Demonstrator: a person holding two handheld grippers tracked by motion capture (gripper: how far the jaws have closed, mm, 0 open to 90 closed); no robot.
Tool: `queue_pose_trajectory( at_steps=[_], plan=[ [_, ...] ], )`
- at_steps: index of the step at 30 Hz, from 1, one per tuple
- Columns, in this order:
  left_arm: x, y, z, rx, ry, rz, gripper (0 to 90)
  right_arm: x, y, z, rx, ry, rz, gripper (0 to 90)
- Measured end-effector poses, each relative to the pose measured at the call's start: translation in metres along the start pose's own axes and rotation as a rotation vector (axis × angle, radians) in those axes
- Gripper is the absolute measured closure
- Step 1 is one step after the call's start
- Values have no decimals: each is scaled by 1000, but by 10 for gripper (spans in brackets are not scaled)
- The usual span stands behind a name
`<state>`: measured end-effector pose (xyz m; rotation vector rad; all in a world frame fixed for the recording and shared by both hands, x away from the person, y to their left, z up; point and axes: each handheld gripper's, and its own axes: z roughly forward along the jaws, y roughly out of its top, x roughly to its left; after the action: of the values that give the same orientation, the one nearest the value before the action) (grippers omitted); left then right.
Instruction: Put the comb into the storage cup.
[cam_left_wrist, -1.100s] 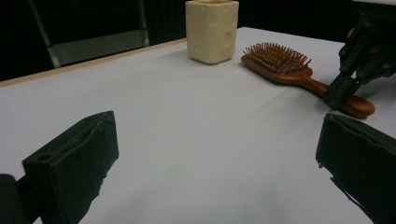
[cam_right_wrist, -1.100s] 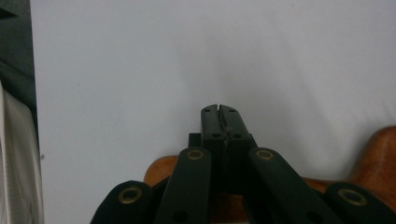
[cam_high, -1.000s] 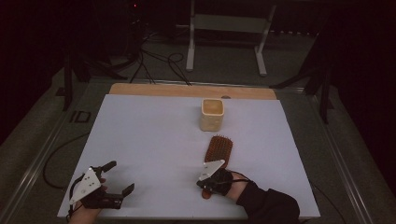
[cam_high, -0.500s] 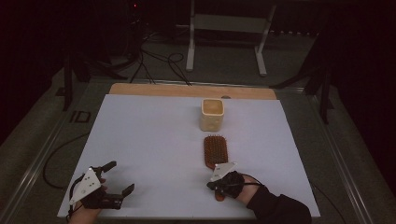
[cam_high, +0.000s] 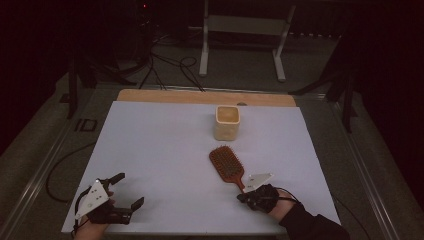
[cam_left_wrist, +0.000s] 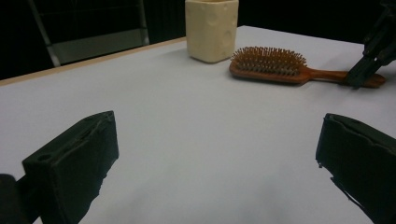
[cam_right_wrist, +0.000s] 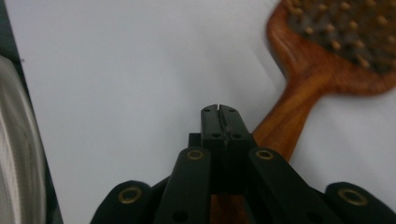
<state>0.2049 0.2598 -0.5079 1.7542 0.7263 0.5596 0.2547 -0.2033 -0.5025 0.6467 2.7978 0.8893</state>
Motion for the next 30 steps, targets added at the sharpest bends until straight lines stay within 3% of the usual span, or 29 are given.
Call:
queue_pose_trajectory(
  at_steps=[14,30],
  plan=[
    [0,-1,0,-1,1,-4,0,-17,-19,-14,9,-51,66,900],
    [1,-1,0,1,3,-7,0,-41,-27,-24,4,-125,112,900]
  ],
)
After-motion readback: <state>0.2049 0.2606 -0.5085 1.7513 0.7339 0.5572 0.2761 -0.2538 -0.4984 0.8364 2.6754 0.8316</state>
